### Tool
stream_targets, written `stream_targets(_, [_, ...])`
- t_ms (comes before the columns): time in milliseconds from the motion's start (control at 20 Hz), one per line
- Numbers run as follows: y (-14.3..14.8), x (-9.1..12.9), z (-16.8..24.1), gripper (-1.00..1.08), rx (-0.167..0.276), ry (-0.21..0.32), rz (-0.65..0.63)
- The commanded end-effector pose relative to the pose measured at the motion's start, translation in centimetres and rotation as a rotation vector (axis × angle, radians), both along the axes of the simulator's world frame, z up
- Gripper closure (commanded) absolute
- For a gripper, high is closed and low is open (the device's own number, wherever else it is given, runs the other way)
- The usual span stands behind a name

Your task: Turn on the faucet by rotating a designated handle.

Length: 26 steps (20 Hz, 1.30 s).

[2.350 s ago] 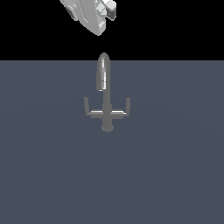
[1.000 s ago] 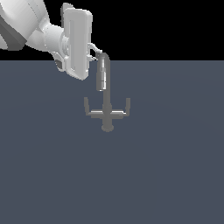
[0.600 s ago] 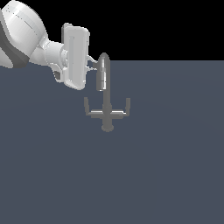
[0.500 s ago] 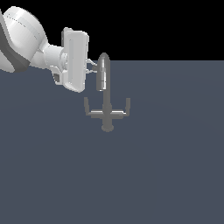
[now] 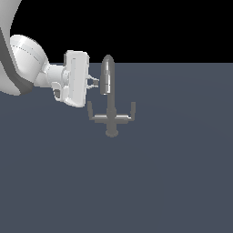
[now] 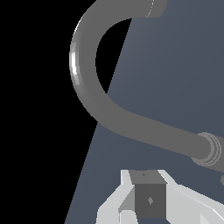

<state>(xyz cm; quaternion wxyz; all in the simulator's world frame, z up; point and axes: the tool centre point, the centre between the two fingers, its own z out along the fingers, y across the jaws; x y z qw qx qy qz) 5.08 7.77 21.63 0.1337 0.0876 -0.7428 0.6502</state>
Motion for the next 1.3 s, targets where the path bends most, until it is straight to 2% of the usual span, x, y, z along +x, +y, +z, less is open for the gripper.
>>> stream_targets(0, [0.4, 0.3, -1.2, 1.08, -0.011, 0.069, 0.020])
stream_targets(400, [1.5, 1.0, -5.0, 1.08, -0.045, 0.278, 0.070])
stream_targets(650, [2.0, 1.1, -6.8, 1.08, -0.061, 0.376, 0.087])
stream_targets(950, [2.3, 1.1, -8.2, 1.08, -0.074, 0.449, 0.097])
stream_targets(1250, [2.4, 1.1, -8.6, 1.08, -0.078, 0.473, 0.100])
